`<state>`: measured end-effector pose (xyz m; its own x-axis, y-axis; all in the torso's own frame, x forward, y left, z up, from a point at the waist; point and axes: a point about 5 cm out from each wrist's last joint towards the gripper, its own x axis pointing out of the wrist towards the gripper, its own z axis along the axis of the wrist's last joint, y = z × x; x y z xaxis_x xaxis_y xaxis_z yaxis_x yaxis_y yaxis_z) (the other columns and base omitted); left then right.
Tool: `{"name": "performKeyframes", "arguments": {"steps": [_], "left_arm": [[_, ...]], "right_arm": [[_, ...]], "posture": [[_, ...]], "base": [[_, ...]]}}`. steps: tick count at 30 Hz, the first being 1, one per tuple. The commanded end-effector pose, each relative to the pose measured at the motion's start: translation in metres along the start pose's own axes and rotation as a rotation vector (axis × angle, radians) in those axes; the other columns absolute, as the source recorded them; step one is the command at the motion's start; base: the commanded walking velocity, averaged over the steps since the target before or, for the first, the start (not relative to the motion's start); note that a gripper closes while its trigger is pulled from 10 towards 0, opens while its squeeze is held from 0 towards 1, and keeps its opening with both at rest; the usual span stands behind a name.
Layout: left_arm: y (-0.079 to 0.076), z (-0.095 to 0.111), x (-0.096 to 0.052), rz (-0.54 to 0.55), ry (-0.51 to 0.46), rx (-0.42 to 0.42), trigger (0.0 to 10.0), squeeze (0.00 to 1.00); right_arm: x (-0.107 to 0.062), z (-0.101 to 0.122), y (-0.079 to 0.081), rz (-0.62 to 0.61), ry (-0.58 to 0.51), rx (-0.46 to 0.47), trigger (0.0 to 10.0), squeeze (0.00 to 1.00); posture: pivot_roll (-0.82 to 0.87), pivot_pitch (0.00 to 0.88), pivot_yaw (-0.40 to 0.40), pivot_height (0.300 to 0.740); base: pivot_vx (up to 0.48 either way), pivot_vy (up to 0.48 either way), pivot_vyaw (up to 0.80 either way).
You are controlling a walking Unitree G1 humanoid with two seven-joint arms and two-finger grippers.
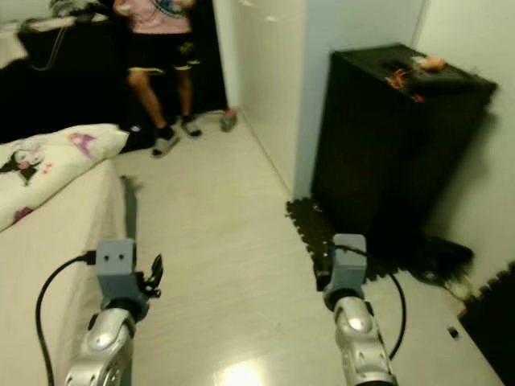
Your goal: Clean up the room
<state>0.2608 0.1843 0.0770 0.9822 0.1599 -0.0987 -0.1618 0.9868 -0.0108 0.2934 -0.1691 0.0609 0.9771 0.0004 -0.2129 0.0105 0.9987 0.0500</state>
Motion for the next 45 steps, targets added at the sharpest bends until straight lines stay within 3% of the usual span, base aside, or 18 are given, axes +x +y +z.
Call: {"name": "performKeyframes", "arguments": {"steps": [1,17,28,36,45], "left_arm": [[0.003,-0.002,-0.001,0.008,0.012,0.002,10.0,0.00],[0.003,-0.002,-0.001,-0.003,0.018,0.009,10.0,0.00],[0.003,-0.001,-0.001,-0.003,0.017,0.006,10.0,0.00],[0.003,-0.001,-0.003,0.001,0.021,0.006,10.0,0.00],[0.004,-0.001,-0.003,0.005,0.021,0.005,10.0,0.00]], "right_arm": [[-0.001,-0.005,0.006,0.017,0.013,0.008,10.0,0.00],[-0.003,-0.008,0.005,0.010,0.022,0.023,10.0,0.00],[-0.003,-0.007,0.011,0.068,0.023,-0.012,10.0,0.00],[-0.004,-0.007,0.015,0.093,0.022,-0.016,10.0,0.00],[-0.005,-0.007,0.017,0.100,0.022,0.009,10.0,0.00]], "posture": [[-0.02,0.052,0.020,0.733],[-0.02,0.056,0.027,0.733],[-0.01,0.058,0.025,0.733],[-0.01,0.064,0.022,0.733],[-0.01,0.073,0.019,0.733]], "base": [[0.420,0.000,0.00],[0.420,0.000,0.00],[0.421,0.000,0.00],[0.411,0.000,0.71],[0.410,0.000,0.00]]}}
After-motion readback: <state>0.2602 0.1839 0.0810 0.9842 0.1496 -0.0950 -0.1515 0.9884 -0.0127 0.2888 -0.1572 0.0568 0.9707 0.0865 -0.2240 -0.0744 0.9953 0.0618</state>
